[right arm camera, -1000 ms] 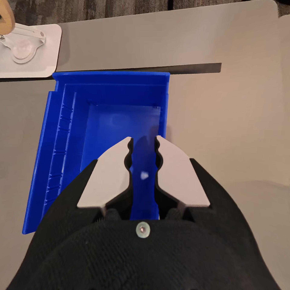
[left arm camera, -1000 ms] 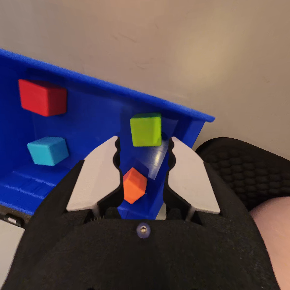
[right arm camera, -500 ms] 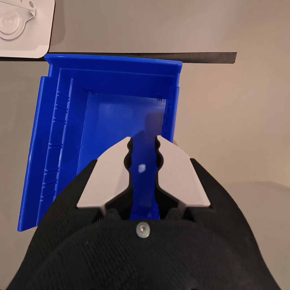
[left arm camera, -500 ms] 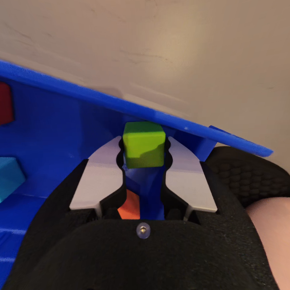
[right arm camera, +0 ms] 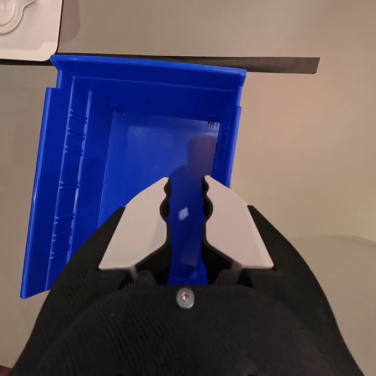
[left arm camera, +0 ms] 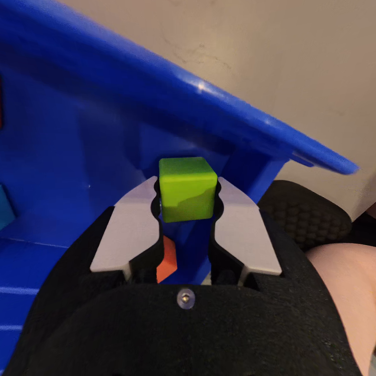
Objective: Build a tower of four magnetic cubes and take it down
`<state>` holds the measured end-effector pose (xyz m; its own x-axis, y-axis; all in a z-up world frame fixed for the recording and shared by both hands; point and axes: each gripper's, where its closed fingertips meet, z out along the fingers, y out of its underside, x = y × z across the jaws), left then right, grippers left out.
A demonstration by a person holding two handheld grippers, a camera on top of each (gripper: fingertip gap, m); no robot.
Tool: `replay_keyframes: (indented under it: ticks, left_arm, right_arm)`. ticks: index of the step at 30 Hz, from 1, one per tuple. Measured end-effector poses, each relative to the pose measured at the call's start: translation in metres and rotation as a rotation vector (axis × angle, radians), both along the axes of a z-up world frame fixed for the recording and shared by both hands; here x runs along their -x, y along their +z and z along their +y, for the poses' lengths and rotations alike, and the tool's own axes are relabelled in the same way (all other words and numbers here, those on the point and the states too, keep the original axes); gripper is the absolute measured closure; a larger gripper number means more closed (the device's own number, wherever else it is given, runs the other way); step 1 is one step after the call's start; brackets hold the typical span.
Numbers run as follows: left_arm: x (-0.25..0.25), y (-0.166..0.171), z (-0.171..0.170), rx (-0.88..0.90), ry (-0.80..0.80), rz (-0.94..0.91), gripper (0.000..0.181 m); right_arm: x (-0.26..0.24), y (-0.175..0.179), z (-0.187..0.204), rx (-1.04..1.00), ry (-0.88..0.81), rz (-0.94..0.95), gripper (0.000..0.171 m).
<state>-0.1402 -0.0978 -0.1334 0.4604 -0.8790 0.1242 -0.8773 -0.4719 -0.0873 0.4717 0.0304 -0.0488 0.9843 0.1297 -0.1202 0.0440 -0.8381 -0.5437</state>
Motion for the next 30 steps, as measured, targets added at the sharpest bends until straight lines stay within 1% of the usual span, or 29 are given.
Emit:
replay_keyframes:
  ticks: [3,6,9,12,14,16,17,19,21,23,25,28,30]
  left_arm:
    - [0.004,0.023,0.001,-0.057,0.048,-0.058,0.131]
    - [0.014,0.055,0.008,-0.214,0.084,-0.081,0.132]
    - [0.011,0.103,0.014,-0.44,0.093,-0.143,0.131]
    - [-0.029,0.145,0.006,-0.562,0.035,-0.269,0.131]
    - [-0.063,0.156,0.008,-0.62,-0.025,-0.279,0.131]
    - [-0.105,0.159,0.028,-0.723,-0.035,-0.278,0.131]
    - [-0.133,0.154,0.034,-0.719,-0.028,-0.318,0.132]
    - [-0.188,0.129,0.038,-0.611,-0.035,-0.408,0.132]
    - [-0.217,0.091,0.045,-0.498,-0.015,-0.38,0.132]
    - [-0.224,0.059,0.054,-0.424,0.02,-0.302,0.132]
    - [-0.229,0.039,0.065,-0.395,0.09,-0.265,0.132]
    - [-0.24,0.021,0.067,-0.342,0.107,-0.24,0.132]
    - [-0.239,0.016,0.071,-0.353,0.099,-0.182,0.132]
  right_arm:
    - [-0.001,-0.001,0.0,0.004,-0.004,0.005,0.139]
    - [-0.002,-0.003,-0.002,0.017,-0.007,0.004,0.139]
    - [-0.002,-0.005,-0.004,0.027,-0.007,0.005,0.139]
    - [-0.002,-0.003,-0.005,0.023,-0.004,0.007,0.139]
    - [-0.001,-0.002,-0.005,0.02,0.0,0.006,0.138]
    - [0.001,-0.001,-0.006,0.018,0.005,0.007,0.138]
    - [0.002,-0.001,-0.006,0.019,0.009,0.007,0.138]
    - [0.005,-0.001,-0.006,0.023,0.02,0.003,0.138]
    - [0.009,-0.002,-0.007,0.032,0.036,0.0,0.138]
    - [0.013,-0.004,-0.007,0.045,0.048,-0.004,0.138]
    - [0.017,-0.006,-0.006,0.053,0.058,-0.008,0.138]
    - [0.022,-0.01,-0.005,0.073,0.078,-0.013,0.138]
    - [0.025,-0.013,-0.005,0.092,0.087,-0.021,0.138]
